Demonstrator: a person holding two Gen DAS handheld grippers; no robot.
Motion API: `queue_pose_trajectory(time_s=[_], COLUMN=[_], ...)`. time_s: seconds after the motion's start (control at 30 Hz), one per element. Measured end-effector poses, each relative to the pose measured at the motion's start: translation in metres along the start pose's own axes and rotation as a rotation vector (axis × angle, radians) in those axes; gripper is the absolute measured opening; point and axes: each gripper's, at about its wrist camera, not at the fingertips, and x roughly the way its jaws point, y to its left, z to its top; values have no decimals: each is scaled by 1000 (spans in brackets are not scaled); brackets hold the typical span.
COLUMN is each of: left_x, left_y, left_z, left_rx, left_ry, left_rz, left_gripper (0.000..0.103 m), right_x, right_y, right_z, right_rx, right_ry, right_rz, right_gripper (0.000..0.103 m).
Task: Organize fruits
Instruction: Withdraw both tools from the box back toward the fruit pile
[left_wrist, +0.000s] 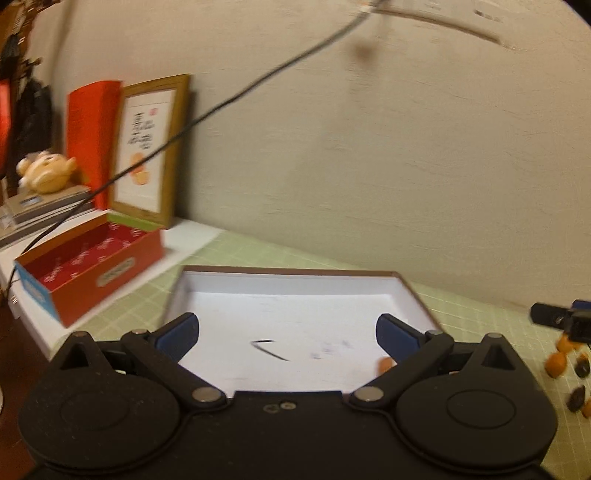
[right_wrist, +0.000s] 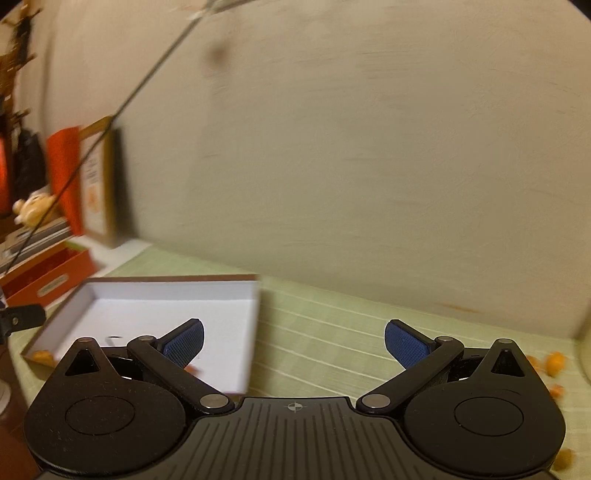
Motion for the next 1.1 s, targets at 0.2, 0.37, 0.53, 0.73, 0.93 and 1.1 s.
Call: queue_pose_trajectory(time_s=[0.2,0.37,0.53,0.73,0.93,1.1], left_x=[0,2,6,10,18,26], left_y=[-55,-96,-127,-169,-215,-255], left_z=[-7,-17,-27,-41,-58,-78], left_rx=[83,137,152,209,247,298], left_ry=[14,29,52,76,127,180], left_rz=[-71,-123,-201,-275,-355,-418], left_gripper=[96,96,96,92,81,74], right_x=[-44,-73,-97,-116,-128,-135], right_y=[-64,-102,-141,-174,-194,-218], right_z=[-12,-26,-41,-52,-61,-73], right_rx=[68,79,122,172,183,210], right_ry=[3,14,25,43,61,93], right_rz=[-116,-216,-329,-404,-461,-498], right_gripper=[103,103,103,103,103,103])
